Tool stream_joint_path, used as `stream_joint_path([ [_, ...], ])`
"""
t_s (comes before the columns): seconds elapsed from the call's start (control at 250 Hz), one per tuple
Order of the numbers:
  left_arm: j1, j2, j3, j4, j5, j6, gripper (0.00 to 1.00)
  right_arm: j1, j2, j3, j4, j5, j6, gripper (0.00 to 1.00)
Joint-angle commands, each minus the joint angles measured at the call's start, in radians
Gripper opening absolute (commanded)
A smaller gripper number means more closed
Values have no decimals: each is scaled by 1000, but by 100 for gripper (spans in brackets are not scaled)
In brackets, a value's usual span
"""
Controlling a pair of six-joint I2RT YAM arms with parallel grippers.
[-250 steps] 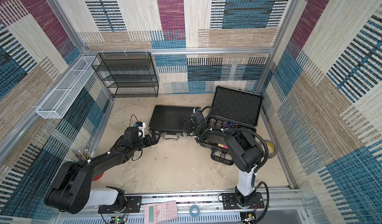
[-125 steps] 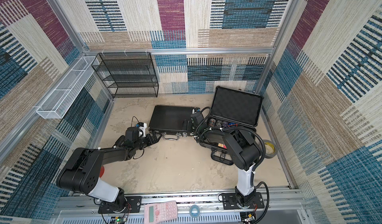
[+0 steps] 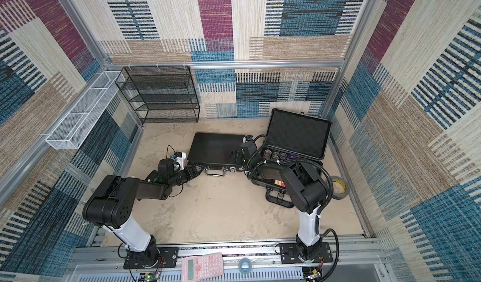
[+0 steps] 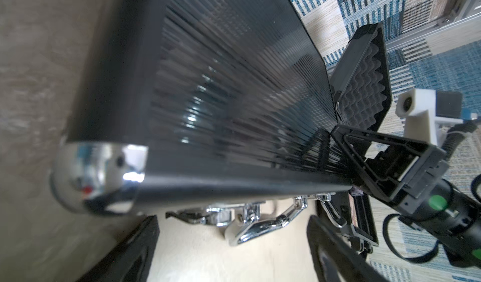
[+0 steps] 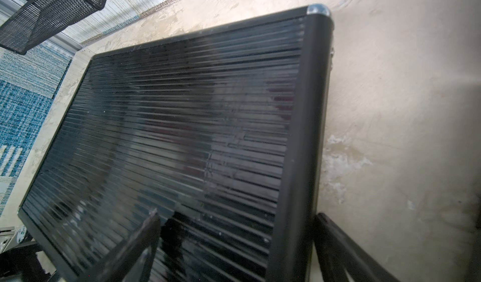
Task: Open the poker set cases
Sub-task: Open the case lid on the poker set case.
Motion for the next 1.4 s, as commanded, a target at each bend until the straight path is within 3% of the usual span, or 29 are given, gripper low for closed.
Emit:
stream_joint_path([
  [0.0,3,23,-6,41,32,-23,90,1,10,-5,-37,-37,4,91],
  [0.432,14,59,-21,102,20,-55,89,0,14,-2,-37,-48,2,89],
  [0.868,31,186,-62,370,36,-211,87,0,17,-2,-37,-55,0,88],
  [1.396,32,280,-107,681,91,-361,77,1,41,-11,-67,-61,4,83],
])
